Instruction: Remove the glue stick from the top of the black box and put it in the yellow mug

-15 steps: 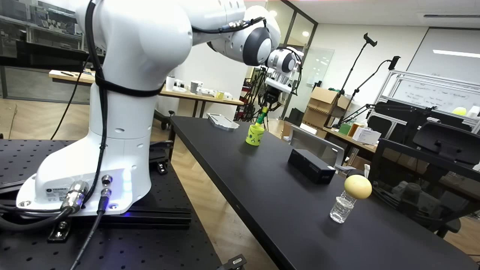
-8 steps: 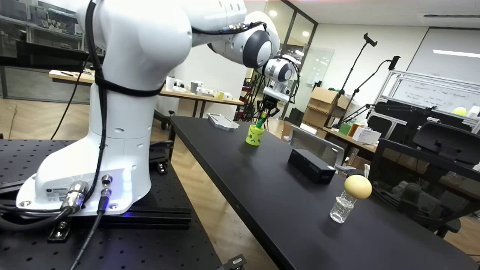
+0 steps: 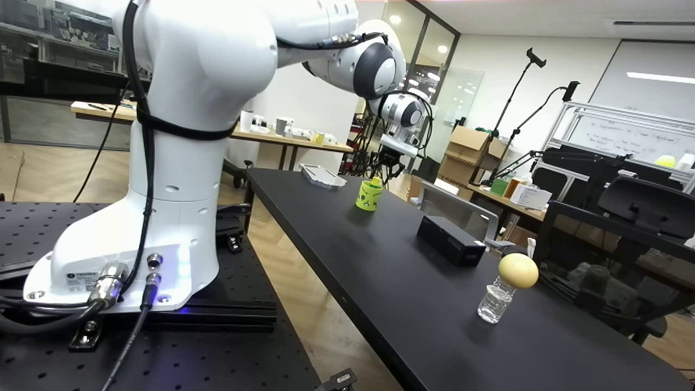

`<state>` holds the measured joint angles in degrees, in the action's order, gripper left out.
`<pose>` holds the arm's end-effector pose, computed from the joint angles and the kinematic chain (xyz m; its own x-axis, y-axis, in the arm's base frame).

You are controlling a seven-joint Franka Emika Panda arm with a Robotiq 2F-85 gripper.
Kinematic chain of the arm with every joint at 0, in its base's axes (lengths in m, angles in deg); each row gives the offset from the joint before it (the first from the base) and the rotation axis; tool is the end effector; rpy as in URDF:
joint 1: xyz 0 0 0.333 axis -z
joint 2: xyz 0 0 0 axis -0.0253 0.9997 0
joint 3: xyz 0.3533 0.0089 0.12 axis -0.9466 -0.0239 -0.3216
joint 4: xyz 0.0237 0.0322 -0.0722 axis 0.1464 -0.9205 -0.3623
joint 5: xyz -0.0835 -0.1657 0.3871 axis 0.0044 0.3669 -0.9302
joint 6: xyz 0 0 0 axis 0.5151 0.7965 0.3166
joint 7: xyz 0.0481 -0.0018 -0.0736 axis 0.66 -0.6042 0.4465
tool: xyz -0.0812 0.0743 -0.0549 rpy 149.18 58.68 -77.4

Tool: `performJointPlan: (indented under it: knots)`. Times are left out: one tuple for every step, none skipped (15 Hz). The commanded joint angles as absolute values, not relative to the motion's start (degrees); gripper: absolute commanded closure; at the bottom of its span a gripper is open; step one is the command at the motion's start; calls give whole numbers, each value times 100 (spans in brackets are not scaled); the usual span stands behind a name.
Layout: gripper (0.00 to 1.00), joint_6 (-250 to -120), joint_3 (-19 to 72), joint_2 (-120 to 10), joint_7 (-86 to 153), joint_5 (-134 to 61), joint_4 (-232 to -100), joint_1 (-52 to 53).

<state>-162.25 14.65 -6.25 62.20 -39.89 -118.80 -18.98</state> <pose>0.8069 0.3700 0.2292 0.6745 0.7344 0.0752 0.7376 -0.6662 -0.1099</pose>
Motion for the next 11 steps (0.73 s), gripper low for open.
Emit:
performJointPlan:
  knots:
    - [9, -16133, 1449, -1169, 6181, -4046, -12406, -1764]
    - [1, -16103, 1455, -1258, 6180, -4043, -12458, -1736]
    - [0, -16077, 1476, -1354, 6149, -4032, -12513, -1709]
    - [0, -16026, 1505, -1453, 6127, -4009, -12575, -1683]
    - [0, -15998, 1520, -1546, 6123, -4004, -12643, -1645]
    - [0, -15956, 1545, -1632, 6120, -3982, -12706, -1616]
    - [0, -15921, 1575, -1711, 6118, -3950, -12788, -1588]
    - [0, -15853, 1615, -1792, 6104, -3906, -12872, -1569]
    - [0, -15937, 1540, -1418, 6215, -3958, -12398, -1608]
    - [0, -15917, 1552, -1458, 6224, -3960, -12433, -1586]
    - [0, -15921, 1551, -1453, 6226, -3961, -12433, -1580]
